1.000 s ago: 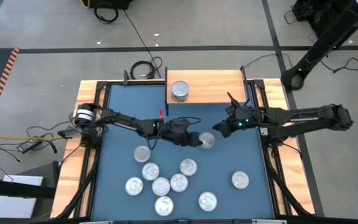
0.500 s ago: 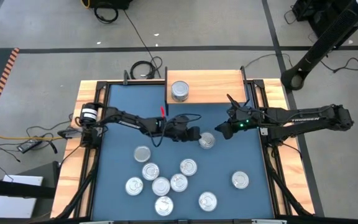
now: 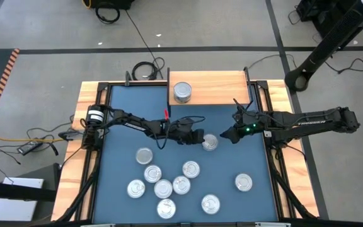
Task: Stack canned seafood by type on shelf
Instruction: Put the blue tuna can on the shelf
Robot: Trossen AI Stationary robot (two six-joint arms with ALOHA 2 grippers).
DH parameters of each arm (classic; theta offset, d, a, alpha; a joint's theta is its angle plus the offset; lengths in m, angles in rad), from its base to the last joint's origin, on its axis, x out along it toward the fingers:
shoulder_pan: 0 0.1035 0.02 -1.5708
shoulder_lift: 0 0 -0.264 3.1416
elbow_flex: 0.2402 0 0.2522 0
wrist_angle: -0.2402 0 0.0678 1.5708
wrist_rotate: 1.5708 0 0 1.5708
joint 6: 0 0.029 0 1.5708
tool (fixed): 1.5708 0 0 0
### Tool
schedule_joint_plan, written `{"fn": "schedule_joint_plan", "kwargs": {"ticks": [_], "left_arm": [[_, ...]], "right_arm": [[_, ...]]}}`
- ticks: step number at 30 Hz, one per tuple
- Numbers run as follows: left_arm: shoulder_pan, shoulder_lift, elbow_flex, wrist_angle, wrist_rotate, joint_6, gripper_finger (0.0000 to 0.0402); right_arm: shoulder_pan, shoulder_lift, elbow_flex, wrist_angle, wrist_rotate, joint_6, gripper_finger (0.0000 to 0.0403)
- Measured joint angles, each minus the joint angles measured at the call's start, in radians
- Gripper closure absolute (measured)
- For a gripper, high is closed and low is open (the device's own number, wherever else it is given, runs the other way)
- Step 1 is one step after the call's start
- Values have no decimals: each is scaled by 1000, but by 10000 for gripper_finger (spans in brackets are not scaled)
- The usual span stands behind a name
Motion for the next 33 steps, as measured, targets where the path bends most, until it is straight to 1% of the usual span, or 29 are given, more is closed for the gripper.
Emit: {"fn": "schedule_joint_plan", "kwargs": {"ticks": [5,9,16,18,21,28,33], "left_arm": [[0,7,0,-11,11,-4,398],[0,7,0,9,20,-11,399],[0,45,-1,28,50,-35,400],[-1,56,-1,73,45,-36,400],[-1,56,0,96,39,-36,400],[-1,57,0,29,35,-35,401],[1,72,0,44,31,-30,401]], "right_arm": [[24,-47,-155,218,0,136,261],[31,-49,-196,325,0,160,261],[31,-49,-221,315,27,165,261],[31,-49,-229,314,29,171,261],[31,-49,-235,313,29,183,261],[31,-49,-235,317,29,180,261],[31,-49,-235,318,29,164,261]]}}
